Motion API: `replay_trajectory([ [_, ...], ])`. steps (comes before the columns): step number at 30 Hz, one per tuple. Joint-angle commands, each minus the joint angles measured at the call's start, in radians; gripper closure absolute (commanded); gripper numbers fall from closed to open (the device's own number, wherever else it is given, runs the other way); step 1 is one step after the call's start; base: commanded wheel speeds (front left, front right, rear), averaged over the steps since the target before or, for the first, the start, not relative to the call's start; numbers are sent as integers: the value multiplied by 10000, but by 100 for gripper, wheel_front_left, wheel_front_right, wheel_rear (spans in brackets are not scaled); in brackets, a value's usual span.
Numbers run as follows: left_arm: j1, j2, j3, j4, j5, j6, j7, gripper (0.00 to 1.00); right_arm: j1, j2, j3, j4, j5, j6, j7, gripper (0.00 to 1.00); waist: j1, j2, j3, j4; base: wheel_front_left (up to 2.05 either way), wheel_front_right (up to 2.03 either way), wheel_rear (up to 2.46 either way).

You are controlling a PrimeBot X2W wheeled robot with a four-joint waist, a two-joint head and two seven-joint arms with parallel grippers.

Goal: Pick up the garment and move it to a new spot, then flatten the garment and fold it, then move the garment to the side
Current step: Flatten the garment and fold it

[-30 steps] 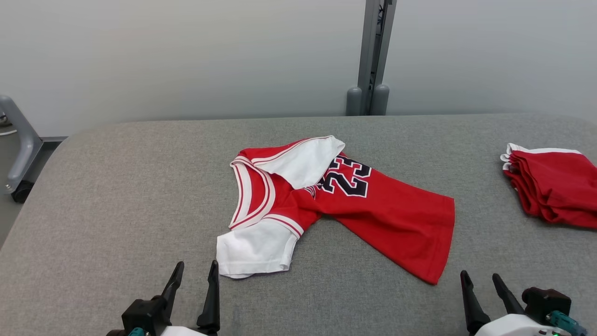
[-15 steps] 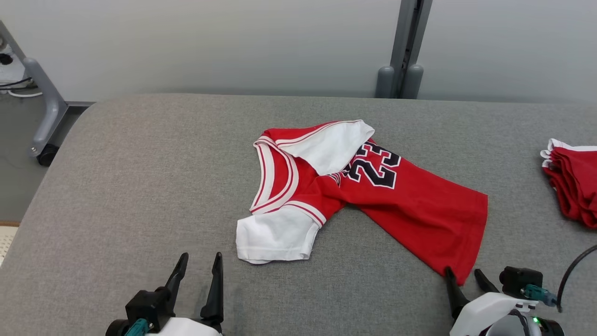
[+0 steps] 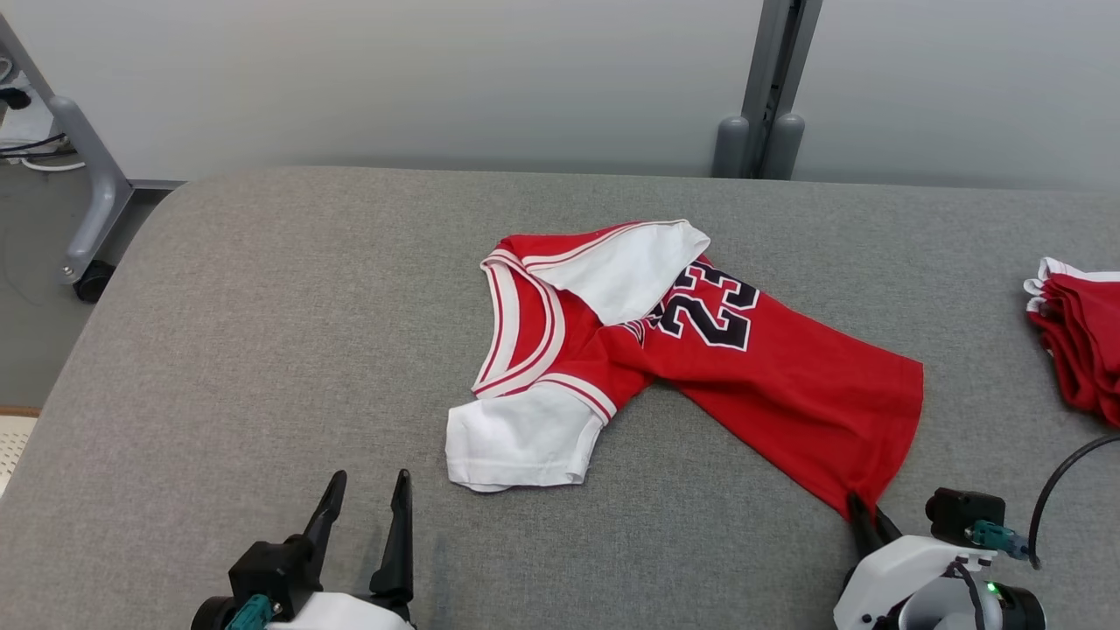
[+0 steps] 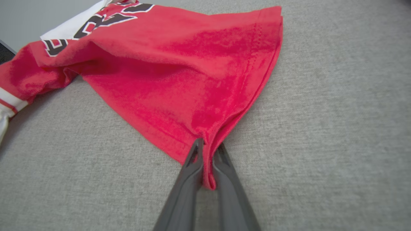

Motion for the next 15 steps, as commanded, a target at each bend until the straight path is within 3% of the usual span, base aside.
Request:
replay_trajectory([
  [1, -143, 29, 35, 60, 69, -108, -46, 0, -4, 27, -11, 256, 95, 2, -63, 100, 0, -1, 4, -83, 0, 0, 0],
  [7, -243, 28, -141, 640, -159, -414, -9, 0, -313, -36, -585, 378, -11, -3, -495, 100, 0, -1, 25, -423, 0, 0, 0],
  [15, -543, 26, -339, 1384, -663, -819, 162, 0, -205, -24, -2408, -378, -1274, 0, -657, 100, 0, -1, 138, -923, 0, 0, 0],
])
